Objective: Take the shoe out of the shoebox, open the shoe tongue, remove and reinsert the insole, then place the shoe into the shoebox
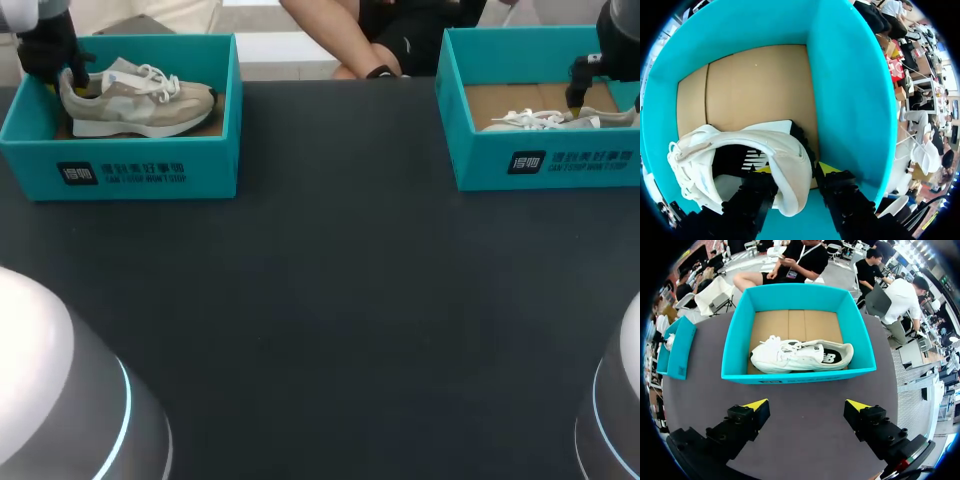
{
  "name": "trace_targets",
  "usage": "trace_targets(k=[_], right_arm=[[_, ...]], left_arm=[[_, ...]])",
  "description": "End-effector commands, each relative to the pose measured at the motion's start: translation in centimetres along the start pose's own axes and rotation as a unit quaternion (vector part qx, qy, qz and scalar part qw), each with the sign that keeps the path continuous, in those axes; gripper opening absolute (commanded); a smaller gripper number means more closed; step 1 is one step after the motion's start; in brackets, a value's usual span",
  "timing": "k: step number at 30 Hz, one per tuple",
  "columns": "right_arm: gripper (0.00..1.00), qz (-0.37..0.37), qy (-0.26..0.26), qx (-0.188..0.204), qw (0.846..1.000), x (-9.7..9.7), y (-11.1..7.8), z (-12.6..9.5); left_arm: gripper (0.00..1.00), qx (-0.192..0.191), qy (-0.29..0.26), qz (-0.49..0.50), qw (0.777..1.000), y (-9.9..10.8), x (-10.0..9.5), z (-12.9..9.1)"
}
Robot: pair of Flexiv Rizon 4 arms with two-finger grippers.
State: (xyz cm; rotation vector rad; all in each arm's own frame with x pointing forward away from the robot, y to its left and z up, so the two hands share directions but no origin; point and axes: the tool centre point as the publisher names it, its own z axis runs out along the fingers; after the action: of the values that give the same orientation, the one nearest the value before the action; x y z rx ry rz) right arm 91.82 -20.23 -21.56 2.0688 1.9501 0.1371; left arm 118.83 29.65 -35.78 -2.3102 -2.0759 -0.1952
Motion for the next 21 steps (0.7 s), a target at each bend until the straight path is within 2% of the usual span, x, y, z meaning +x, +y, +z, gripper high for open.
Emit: trace_targets(k=[1, 4, 5, 13, 19, 21], right_arm=[[1.0, 0.001, 0.0, -0.001, 1.0, 0.0, -0.1, 0.1], [1.0, 0.001, 0.0, -0.001, 1.0, 0.0, -0.1, 0.1], [1.0, 0.001, 0.0, -0.001, 1.0, 0.0, -0.1, 0.1], [1.0, 0.001, 0.0, -0.001, 1.0, 0.0, -0.1, 0.1], [1.0, 0.001, 0.0, -0.001, 1.0, 0.0, -0.1, 0.1], [1.0, 0.001, 0.0, -0.001, 1.0, 0.0, -0.1, 0.1]], left_arm=[[0.37, 0.013, 0.003, 0.0, 1.0, 1.0, 0.0, 0.9], [0.18, 0.017, 0.005, 0.002, 1.0, 0.8, 0.0, 0.9], [0.02, 0.018, 0.005, 0.003, 1.0, 0.7, 0.1, 0.8], [0.0, 0.035, 0.019, 0.034, 0.999, -0.1, 0.4, -1.7], [0.0, 0.053, 0.045, 0.058, 0.996, -0.7, 0.7, -6.3], [0.0, 0.052, 0.051, 0.055, 0.996, -1.0, 0.9, -8.6]])
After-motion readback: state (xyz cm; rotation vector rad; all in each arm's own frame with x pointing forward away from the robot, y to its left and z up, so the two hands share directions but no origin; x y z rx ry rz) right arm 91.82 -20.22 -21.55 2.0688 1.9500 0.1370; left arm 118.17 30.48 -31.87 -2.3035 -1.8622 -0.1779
